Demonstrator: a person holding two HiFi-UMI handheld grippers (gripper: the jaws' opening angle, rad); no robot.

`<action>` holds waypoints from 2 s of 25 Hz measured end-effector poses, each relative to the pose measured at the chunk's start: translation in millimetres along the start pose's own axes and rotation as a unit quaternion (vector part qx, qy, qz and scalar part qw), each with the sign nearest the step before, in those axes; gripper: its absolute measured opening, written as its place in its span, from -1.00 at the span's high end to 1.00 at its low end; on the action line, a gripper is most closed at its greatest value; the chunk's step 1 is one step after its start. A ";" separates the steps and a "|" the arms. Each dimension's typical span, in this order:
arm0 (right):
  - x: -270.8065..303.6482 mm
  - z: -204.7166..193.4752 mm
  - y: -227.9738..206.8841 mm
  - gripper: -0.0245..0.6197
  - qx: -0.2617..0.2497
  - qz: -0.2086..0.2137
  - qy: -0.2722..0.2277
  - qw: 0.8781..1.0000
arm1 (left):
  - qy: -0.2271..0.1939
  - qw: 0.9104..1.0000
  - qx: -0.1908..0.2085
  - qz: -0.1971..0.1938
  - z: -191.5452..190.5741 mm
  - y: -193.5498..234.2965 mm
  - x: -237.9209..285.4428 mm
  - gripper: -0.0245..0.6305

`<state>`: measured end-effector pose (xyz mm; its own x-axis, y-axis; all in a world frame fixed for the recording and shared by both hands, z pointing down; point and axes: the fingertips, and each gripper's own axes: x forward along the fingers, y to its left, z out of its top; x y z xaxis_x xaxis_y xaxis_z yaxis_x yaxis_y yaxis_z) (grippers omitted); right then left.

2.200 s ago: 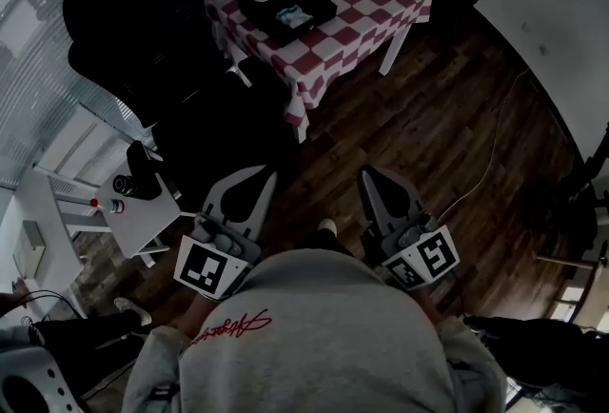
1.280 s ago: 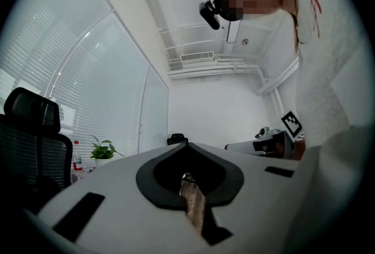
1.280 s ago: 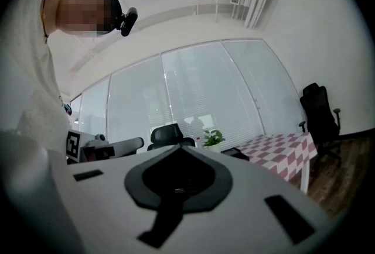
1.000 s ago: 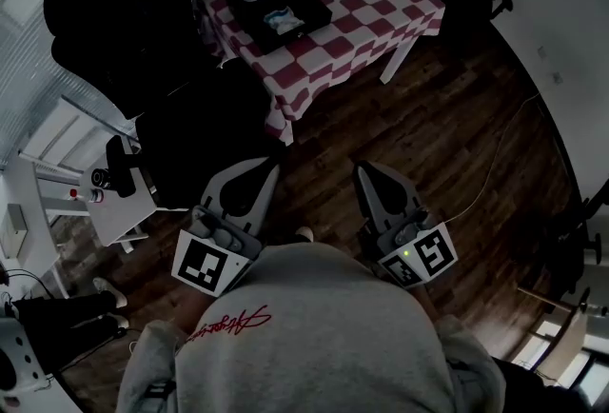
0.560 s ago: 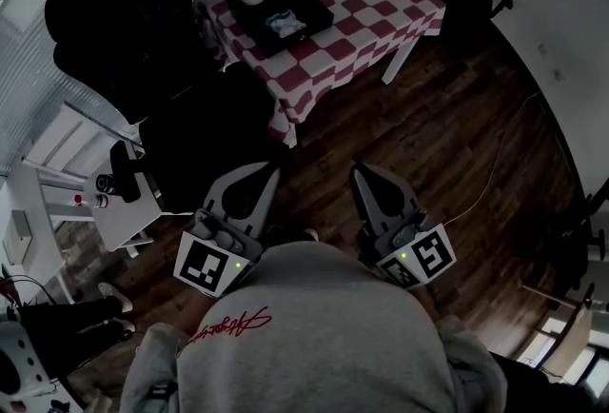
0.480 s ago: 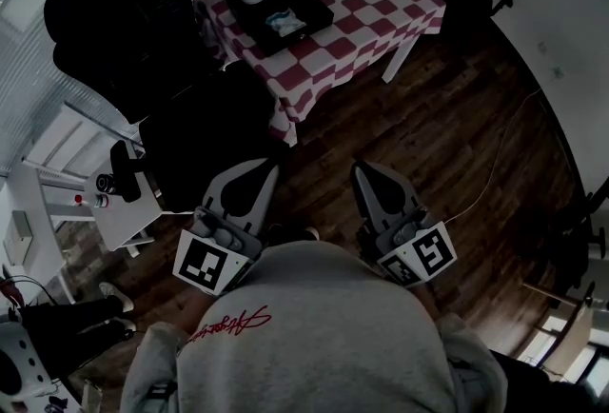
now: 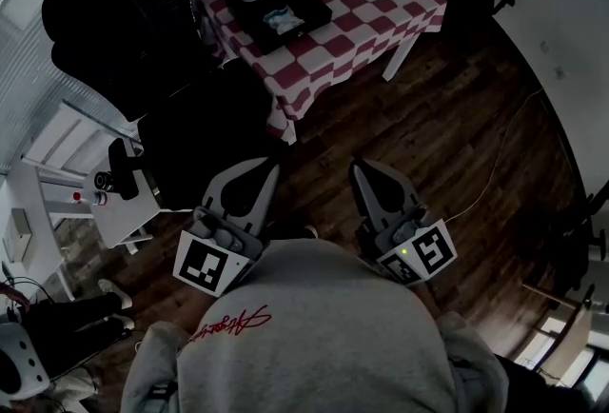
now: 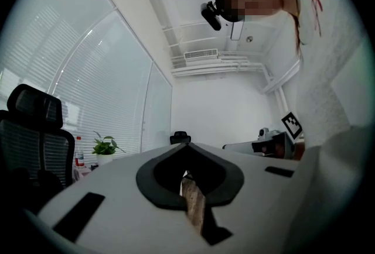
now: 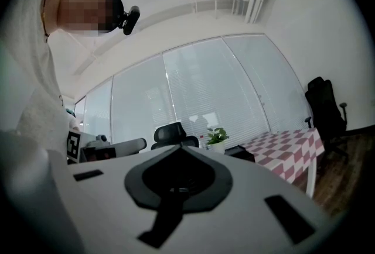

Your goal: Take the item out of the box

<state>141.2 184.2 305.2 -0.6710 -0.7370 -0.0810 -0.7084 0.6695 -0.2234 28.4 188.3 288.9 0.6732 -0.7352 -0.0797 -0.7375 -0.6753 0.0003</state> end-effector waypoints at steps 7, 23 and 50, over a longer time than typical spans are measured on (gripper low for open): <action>-7.4 -5.4 -8.6 0.89 0.009 0.003 0.009 1.000 | 0.009 1.000 -0.003 0.014 -5.8 -4.7 -3.8 0.87; 13.3 0.9 -31.9 0.89 -0.002 0.001 0.005 1.000 | 0.000 1.000 0.010 0.015 -1.0 18.6 23.6 0.87; 140.9 12.9 -125.0 0.89 -0.013 -0.018 -0.003 1.000 | -0.005 1.000 0.007 -0.002 -10.3 141.9 134.1 0.87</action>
<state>138.1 -4.5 309.1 -0.6434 -0.7615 -0.0781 -0.7378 0.6441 -0.2019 14.5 -6.8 288.6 0.6758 -0.7316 -0.0897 -0.7353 -0.6776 -0.0134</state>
